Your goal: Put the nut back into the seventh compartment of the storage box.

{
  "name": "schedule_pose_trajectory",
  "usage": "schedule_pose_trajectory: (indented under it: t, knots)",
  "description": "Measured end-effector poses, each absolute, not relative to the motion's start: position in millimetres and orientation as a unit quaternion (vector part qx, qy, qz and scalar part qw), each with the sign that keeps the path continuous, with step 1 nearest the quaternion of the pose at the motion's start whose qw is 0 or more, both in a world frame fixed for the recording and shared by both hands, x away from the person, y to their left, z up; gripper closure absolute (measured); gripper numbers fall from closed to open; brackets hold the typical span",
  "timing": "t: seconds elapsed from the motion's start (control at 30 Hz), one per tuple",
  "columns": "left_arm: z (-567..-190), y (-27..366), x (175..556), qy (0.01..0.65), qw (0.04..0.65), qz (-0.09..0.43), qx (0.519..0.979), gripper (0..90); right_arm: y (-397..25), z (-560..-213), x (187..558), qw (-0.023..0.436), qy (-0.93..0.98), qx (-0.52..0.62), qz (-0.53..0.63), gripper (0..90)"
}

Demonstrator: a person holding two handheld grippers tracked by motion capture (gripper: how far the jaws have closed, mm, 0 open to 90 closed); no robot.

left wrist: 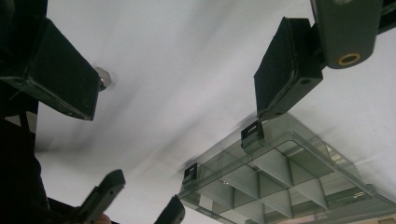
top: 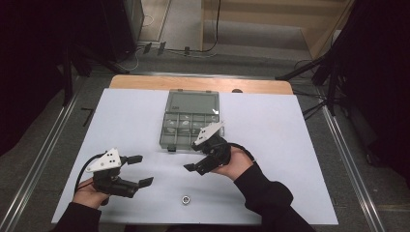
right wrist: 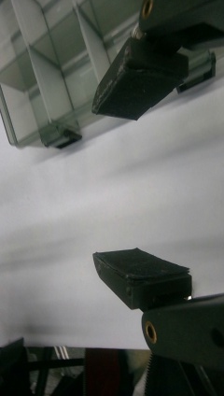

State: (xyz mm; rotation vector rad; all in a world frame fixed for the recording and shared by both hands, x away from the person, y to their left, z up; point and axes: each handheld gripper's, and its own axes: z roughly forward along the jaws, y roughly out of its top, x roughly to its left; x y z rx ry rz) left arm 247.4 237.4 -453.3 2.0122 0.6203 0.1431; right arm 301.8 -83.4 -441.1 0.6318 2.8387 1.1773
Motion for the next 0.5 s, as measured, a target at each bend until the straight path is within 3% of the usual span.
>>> schedule_pose_trajectory:
  t: [0.5]
  knots:
    - [-453.0, 237.8, 247.2, 0.257, 0.493, 0.060, 0.829, 14.7, -70.7, -443.6, 280.4, -0.014, 0.921, 0.164, 0.353, 23.1]
